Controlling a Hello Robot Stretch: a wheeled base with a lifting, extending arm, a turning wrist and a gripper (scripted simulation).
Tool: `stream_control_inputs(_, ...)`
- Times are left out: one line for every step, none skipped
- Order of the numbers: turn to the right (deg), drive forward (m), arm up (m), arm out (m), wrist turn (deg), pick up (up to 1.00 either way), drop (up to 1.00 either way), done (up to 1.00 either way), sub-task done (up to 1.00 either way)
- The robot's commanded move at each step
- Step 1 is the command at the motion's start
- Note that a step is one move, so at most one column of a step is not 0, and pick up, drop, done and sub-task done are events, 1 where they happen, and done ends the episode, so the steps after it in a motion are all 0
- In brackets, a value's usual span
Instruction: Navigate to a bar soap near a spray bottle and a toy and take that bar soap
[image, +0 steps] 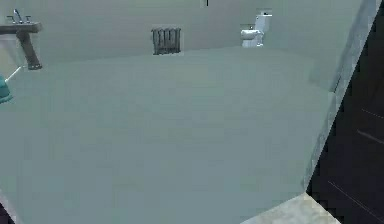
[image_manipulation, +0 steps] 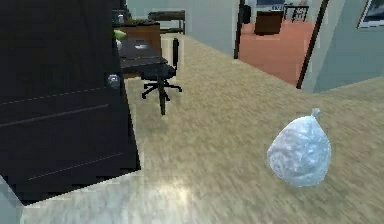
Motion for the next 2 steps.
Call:
stream_control_inputs(45.0,0.0,0.0,0.0,0.0,0.0,0.0,0.0,0.0)
stream_control_inputs(18.0,0.0,0.0,0.0,0.0,0.0,0.0,0.0,0.0)
